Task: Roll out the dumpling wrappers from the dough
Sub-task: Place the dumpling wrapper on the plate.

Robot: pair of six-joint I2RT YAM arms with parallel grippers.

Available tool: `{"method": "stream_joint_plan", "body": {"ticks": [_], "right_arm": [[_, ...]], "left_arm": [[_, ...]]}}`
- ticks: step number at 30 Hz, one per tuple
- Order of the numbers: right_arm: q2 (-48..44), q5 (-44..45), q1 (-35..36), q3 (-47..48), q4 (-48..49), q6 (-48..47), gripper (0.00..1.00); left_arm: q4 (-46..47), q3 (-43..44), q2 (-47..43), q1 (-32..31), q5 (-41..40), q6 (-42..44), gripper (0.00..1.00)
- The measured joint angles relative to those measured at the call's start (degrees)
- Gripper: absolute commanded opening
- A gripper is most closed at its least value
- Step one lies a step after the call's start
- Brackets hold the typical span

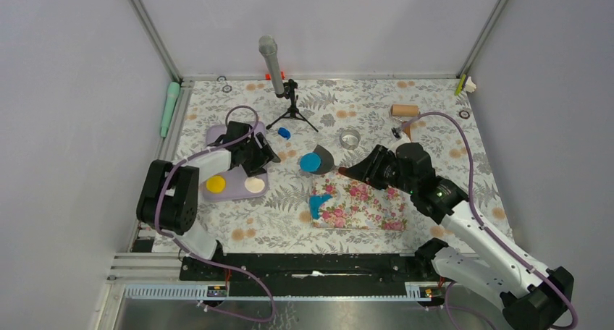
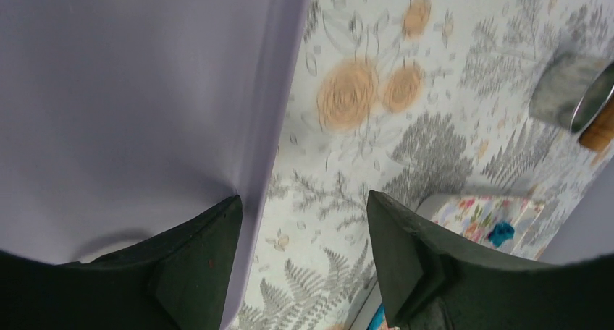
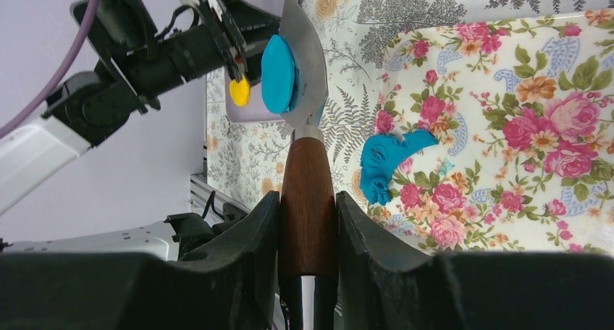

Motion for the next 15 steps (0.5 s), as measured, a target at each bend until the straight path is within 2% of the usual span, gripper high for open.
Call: {"method": "stream_joint_plan", "body": {"ticks": [8,15], "right_arm": [[1.9,0.2,0.0,0.0,-0.6,-0.5,0.00],[4.4,-0.1,0.0,0.0,-0.7,-0.9,0.00]], "left_arm": [[2.2,-9.3,-8.3,-6.2,0.1,-3.0,0.68],[-6.3,-9.1,-13.9,-7.9,0.1,-2.4,0.69]]}}
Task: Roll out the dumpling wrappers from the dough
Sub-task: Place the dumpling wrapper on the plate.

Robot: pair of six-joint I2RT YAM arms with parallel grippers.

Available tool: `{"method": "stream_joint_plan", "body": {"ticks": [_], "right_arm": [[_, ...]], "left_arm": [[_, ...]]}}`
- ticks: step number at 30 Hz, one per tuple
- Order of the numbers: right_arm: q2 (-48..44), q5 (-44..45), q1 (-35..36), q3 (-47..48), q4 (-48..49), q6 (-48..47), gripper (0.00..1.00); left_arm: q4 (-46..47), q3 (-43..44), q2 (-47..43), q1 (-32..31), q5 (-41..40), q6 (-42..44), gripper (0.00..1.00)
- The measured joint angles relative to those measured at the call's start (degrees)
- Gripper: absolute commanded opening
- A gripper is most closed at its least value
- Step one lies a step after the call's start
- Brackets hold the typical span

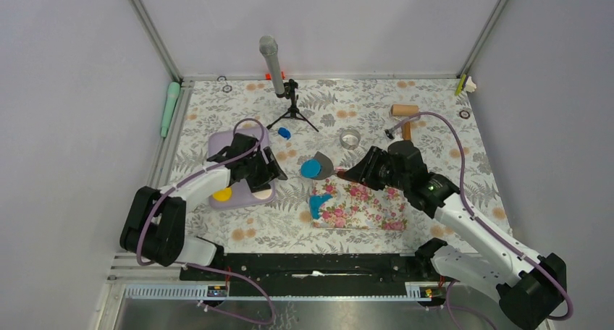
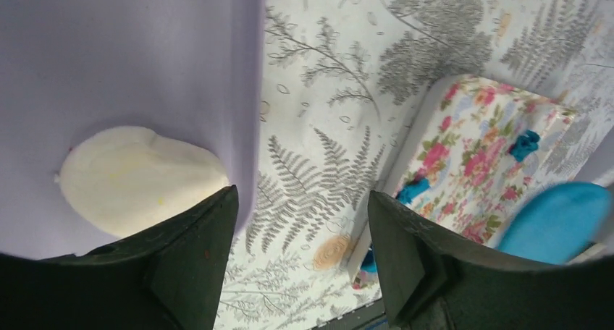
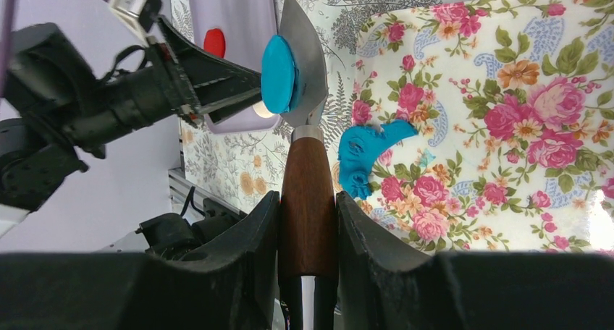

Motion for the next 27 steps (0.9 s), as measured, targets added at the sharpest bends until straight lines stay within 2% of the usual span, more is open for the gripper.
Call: {"method": "stream_joint_plan", "body": {"ticks": [8,12,19,27], "right_arm": [[2.8,-1.8,0.0,0.0,2.1,0.0,0.00],[7.0,-3.3,0.5,0.1,5.7,0.1,0.00],[22.2,-4.3,5.2,6.3,12.4,-0.5,0.00],[37.0,-4.5,9.9,17.8,21.2,-1.9,0.00]], "left_arm": [[-5.3,9.9,-3.1,-0.1,0.0,3.0,0.70],[-8.9,13.9,-4.5,1.0,0.0,4.3,0.69],[-18.1,17.1,-8.4,12.7,0.6,8.7,0.68],[-23.2,19.1,-12.8,13.9,4.2,11.3,0.68]]}}
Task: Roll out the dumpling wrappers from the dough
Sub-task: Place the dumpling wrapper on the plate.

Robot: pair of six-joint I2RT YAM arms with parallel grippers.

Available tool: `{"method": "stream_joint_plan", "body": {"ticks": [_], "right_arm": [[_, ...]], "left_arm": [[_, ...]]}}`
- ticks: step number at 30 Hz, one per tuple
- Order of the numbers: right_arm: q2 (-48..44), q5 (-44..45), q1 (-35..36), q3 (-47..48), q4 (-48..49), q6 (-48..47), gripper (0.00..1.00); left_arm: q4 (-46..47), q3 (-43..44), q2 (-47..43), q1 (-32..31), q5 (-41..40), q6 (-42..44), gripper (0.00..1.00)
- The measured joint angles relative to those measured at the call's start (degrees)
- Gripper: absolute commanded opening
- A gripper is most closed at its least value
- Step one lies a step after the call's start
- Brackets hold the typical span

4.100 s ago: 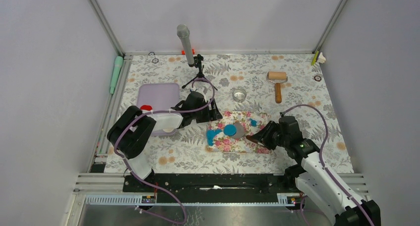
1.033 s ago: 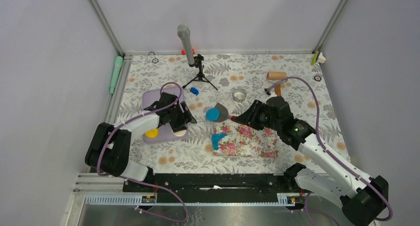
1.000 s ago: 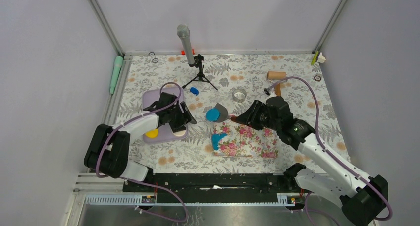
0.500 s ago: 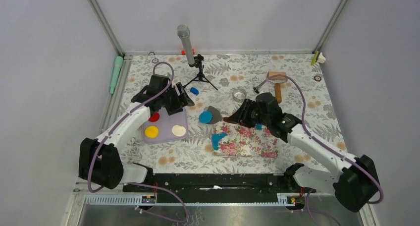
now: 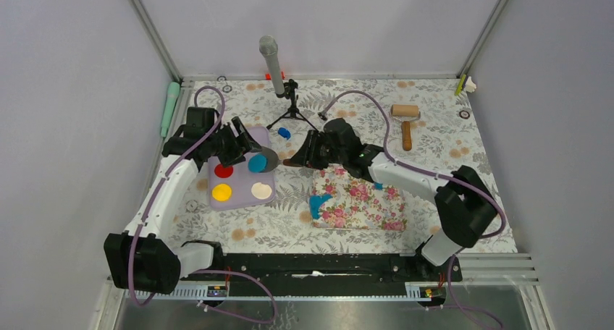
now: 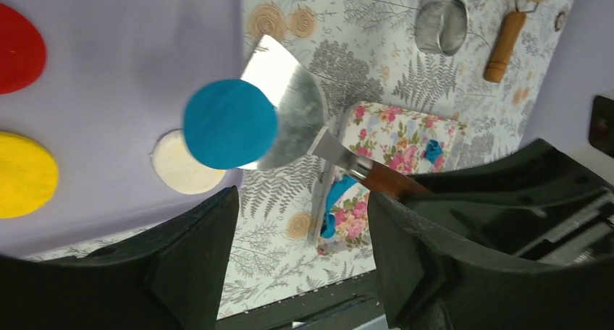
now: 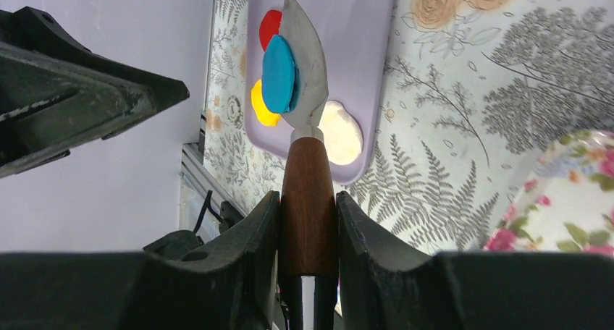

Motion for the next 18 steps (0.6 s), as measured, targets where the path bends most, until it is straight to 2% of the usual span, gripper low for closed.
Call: {"method": "stream_joint_plan", "body": {"ticks": [5,12,18], "right_arm": [[4.9,-0.4,1.0,2.2,2.4,-0.2,0.00],[7.4,-0.9,1.0,3.6,2.7,-0.3,0.00],[7.4,-1.0,1.0,4.2,3.3,-0.3,0.00]], "left_arm": [[3.0,-2.4,0.1,0.5,3.9,-2.8,0.66],[17.1,-13.0,1.7,0.8,9.9,-11.9,0.66],[24.8,-14.5,5.7,-1.1,10.9,-15.1,0.66]]}}
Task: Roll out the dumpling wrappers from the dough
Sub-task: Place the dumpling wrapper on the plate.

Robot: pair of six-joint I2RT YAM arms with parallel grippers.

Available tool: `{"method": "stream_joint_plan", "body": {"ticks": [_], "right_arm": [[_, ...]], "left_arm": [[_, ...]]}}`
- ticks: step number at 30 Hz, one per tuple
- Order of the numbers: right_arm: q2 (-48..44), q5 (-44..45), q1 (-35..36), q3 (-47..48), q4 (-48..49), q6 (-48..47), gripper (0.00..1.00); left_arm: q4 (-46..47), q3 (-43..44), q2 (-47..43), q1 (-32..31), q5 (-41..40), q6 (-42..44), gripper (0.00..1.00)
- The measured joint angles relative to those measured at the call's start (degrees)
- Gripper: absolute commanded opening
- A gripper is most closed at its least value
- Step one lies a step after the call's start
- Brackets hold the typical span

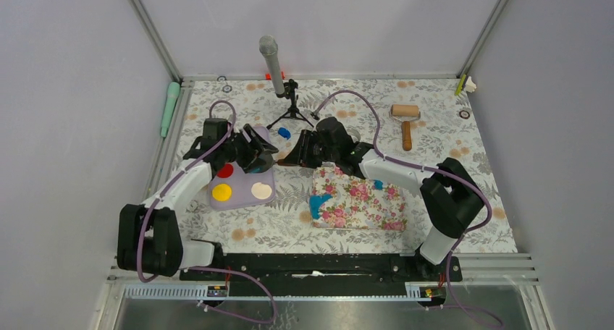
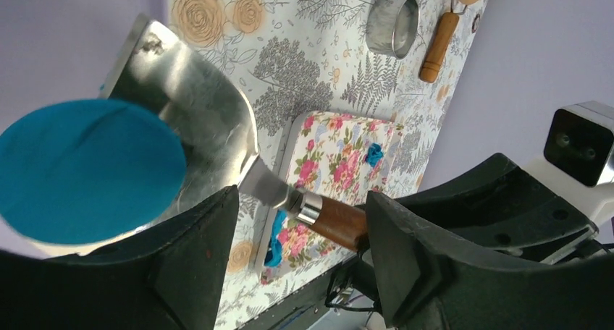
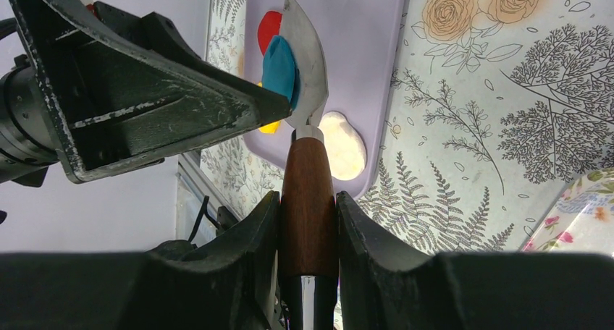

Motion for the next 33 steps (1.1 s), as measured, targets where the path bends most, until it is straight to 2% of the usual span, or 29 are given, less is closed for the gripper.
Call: {"method": "stream_joint_plan", "body": {"ticks": [8,22,33], "right_arm": [[0.3,0.0,0.0,0.0,-0.1,0.0,0.00],[0.3,0.5,0.0,0.0,-0.8,-0.1,0.00],[0.3,0.9,0.1,0.0,-1.4,-0.1,0.00]], "left_arm": [[3.3,0.0,4.8,-2.3,-1.8,0.9,0.65],[-5.4,5.3,7.1,-4.8,-12.2,9.9,0.65],[-7.6,7.0,8.6,-5.2,-14.3,12.1,0.65]]}}
